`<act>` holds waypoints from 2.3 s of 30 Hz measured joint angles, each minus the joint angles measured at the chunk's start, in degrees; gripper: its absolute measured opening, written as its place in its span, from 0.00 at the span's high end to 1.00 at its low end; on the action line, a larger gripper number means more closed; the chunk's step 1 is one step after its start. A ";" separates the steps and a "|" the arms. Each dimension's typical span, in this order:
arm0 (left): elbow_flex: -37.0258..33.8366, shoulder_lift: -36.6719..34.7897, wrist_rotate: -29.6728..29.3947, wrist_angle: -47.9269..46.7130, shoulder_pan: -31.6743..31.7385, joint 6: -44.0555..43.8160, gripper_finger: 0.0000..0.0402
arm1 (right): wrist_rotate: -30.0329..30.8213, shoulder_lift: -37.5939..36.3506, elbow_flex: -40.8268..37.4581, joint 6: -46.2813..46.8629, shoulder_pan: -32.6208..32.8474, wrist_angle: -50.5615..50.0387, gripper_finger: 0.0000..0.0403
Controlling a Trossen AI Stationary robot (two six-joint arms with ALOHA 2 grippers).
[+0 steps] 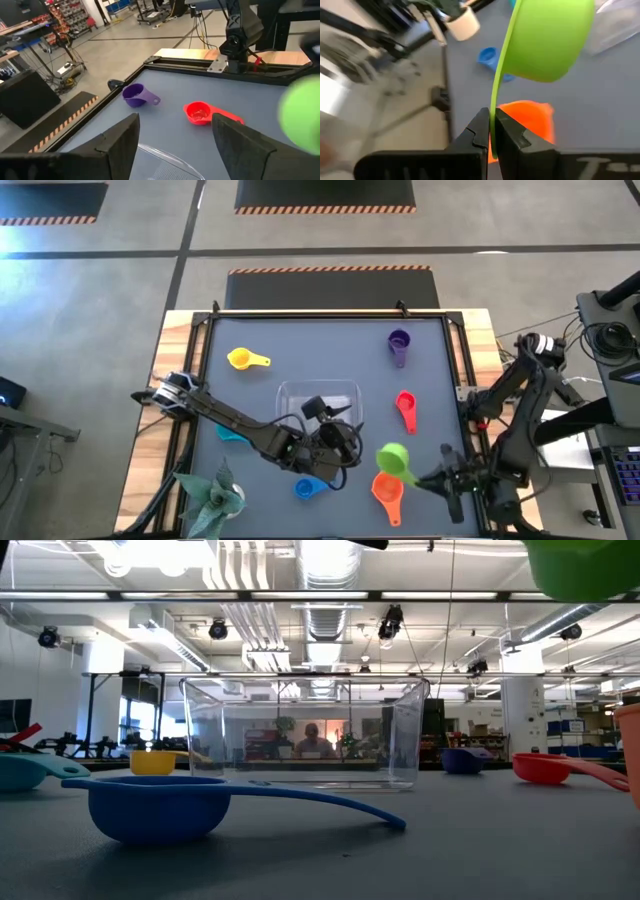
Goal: Nest measuring cups in basket
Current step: Stack the green measuring cup on top of the orange measuring cup
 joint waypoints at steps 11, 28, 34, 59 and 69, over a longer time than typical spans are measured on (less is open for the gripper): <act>0.00 0.00 -0.04 -0.20 0.08 0.02 0.43 | -0.62 7.24 -11.72 2.11 2.51 36.76 0.98; -0.02 0.19 0.00 -0.60 0.13 0.01 0.43 | -4.82 11.12 -13.70 9.96 2.49 36.83 0.81; -0.02 0.22 -0.01 -0.68 0.17 0.00 0.43 | -7.82 9.83 -13.75 8.81 2.36 34.71 0.60; -0.04 0.26 -0.15 0.85 -0.22 3.61 0.52 | -18.02 1.73 3.85 -32.58 -9.35 13.10 0.58; -0.04 -0.44 -3.17 -7.66 -1.80 -0.40 0.94 | -26.85 19.08 23.83 -37.06 -12.86 -4.10 0.89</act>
